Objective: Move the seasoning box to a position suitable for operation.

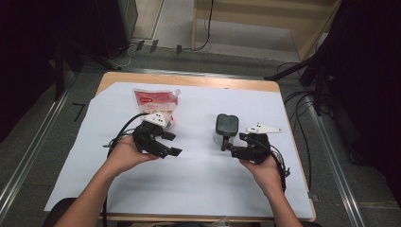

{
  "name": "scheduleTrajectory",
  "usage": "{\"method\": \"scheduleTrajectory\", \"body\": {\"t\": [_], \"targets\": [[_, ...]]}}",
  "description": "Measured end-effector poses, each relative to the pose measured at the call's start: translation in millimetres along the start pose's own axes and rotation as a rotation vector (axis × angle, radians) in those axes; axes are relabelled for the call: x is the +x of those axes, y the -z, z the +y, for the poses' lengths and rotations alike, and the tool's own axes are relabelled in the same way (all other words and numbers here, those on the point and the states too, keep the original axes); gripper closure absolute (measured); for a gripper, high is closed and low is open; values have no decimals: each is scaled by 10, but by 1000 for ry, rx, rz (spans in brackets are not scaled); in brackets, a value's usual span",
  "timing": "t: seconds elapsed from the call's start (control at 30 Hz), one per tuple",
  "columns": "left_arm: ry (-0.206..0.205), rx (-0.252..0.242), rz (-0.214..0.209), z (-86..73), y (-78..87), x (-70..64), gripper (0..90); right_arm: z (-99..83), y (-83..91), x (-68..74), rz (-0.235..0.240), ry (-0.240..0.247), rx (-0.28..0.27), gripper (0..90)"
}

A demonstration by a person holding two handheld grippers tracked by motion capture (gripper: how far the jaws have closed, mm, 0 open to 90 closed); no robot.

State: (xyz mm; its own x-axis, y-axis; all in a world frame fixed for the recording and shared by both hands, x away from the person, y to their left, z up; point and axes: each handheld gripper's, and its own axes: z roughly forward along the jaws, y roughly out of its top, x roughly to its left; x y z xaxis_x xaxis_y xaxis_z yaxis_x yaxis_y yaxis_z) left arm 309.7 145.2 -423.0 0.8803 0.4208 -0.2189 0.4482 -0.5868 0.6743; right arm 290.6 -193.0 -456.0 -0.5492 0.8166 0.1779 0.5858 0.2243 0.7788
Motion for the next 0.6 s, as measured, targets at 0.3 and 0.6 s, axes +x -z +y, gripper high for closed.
{"method": "scheduleTrajectory", "body": {"t": [0.3,0.6], "targets": [[14,4,-3,1,-10,-5,333,6,12,10,15,14,-2,376],[7,-1,7,-4,14,0,333,-3,25,9,3,-1,-14,409]]}}
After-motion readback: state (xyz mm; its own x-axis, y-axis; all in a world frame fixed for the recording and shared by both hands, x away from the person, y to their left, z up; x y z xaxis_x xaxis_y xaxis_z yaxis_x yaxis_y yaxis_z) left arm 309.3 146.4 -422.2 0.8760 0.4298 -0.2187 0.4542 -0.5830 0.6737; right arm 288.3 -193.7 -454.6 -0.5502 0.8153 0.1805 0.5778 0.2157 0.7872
